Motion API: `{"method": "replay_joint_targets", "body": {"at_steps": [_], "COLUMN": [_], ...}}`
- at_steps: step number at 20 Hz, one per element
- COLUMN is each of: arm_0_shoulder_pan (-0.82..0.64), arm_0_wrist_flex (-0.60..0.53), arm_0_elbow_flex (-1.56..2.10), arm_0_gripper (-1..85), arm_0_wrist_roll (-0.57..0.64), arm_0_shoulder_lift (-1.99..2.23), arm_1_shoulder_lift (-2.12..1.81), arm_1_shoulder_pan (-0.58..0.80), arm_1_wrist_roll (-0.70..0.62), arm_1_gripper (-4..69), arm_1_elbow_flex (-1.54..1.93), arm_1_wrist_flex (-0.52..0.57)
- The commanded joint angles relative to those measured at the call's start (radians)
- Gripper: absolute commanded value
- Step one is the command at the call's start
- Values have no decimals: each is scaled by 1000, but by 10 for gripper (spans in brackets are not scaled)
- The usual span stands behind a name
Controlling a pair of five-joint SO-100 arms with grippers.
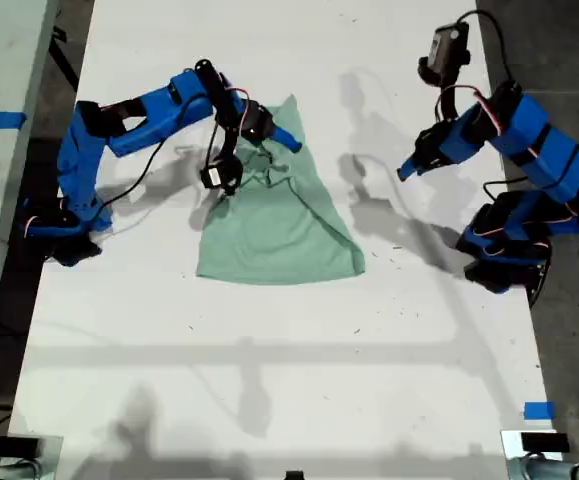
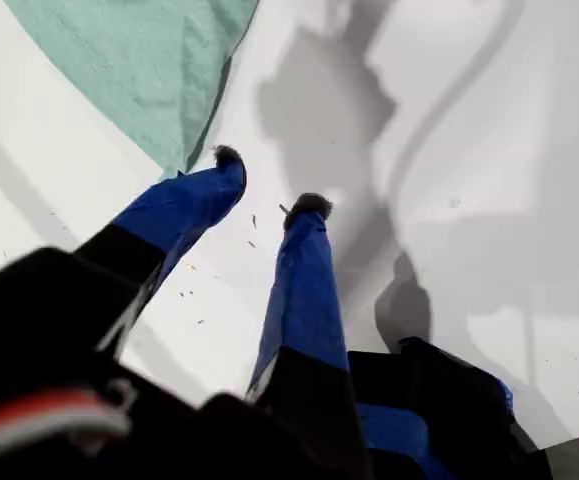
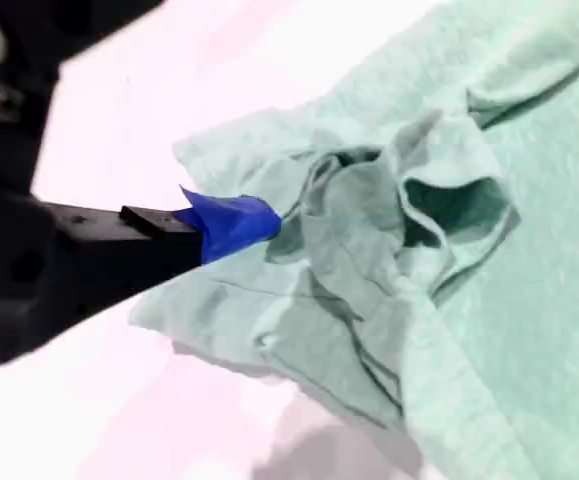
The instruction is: Fold tshirt
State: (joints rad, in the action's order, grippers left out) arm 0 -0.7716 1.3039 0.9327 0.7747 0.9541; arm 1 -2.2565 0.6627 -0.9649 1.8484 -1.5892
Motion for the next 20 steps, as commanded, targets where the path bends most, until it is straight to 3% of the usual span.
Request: {"method": "replay_joint_targets", "body": {"at_steps": [1,4,6,9,14,18,20], "arm_0_shoulder_pan": [-6,55,140,268,445,505,506], "arm_0_wrist_flex": [123,296,318,275,181,133,87], "arm_0_elbow_flex": [-6,95,252,546,946,1066,1111], "arm_0_gripper": [399,378,372,366,341,330,330], "arm_0_wrist_roll": [0,-78,-156,-311,-560,-650,-655], "arm_0_shoulder_lift": [301,499,658,884,1146,1203,1206], "arm_1_shoulder_lift": [-28,3,64,156,301,371,388], "arm_1_shoulder_pan": [-38,-110,-173,-249,-342,-377,-383], "arm_1_wrist_roll": [20,46,67,94,133,153,167], "arm_1_gripper": [130,160,208,253,268,281,285], "arm_1_elbow_flex": [-12,-60,-117,-206,-325,-350,-272], "arm_1_wrist_flex": [29,23,12,9,3,14,87]}}
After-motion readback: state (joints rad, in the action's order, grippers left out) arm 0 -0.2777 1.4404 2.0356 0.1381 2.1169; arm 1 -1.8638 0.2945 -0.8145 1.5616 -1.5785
